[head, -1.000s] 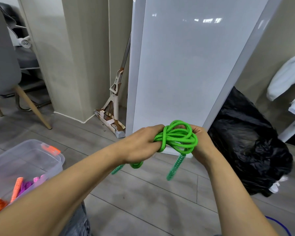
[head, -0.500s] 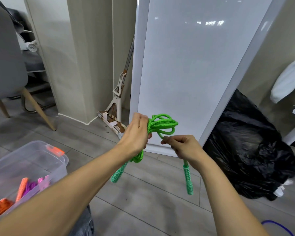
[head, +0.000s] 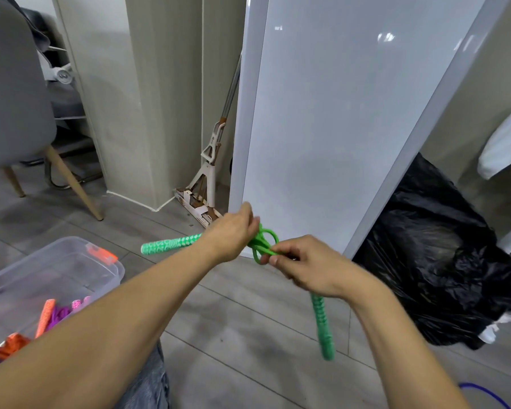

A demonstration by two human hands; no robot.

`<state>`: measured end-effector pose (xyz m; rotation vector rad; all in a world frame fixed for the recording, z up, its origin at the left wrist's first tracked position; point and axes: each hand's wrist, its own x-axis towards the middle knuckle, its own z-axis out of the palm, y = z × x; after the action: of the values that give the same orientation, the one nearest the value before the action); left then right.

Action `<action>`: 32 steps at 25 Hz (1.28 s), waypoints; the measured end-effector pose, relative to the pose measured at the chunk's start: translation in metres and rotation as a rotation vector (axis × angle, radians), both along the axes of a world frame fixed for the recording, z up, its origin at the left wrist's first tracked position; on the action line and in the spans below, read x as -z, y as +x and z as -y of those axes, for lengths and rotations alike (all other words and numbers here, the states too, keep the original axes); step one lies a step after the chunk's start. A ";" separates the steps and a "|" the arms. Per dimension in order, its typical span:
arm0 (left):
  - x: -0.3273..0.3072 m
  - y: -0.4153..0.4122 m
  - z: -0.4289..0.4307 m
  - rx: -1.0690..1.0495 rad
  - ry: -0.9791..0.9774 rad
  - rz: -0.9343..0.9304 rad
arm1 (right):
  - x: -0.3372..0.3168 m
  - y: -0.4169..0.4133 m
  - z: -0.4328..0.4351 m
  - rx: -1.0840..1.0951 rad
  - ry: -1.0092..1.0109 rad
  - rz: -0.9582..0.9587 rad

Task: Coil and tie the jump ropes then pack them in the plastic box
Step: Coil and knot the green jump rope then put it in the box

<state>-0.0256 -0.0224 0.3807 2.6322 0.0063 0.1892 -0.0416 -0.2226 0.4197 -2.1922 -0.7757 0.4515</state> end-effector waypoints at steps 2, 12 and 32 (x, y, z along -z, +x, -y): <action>-0.001 -0.006 0.007 0.174 0.016 -0.110 | -0.012 0.006 0.016 0.087 0.057 0.060; -0.025 -0.035 0.036 0.299 -1.385 -0.463 | 0.004 0.020 0.025 0.343 0.486 -0.243; -0.035 -0.021 0.021 0.148 -1.540 -0.283 | -0.019 0.011 0.022 0.403 0.660 -0.094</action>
<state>-0.0463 -0.0429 0.4152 1.0936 0.0359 -0.1940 -0.0309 -0.2442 0.4391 -1.6285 -0.3415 0.0694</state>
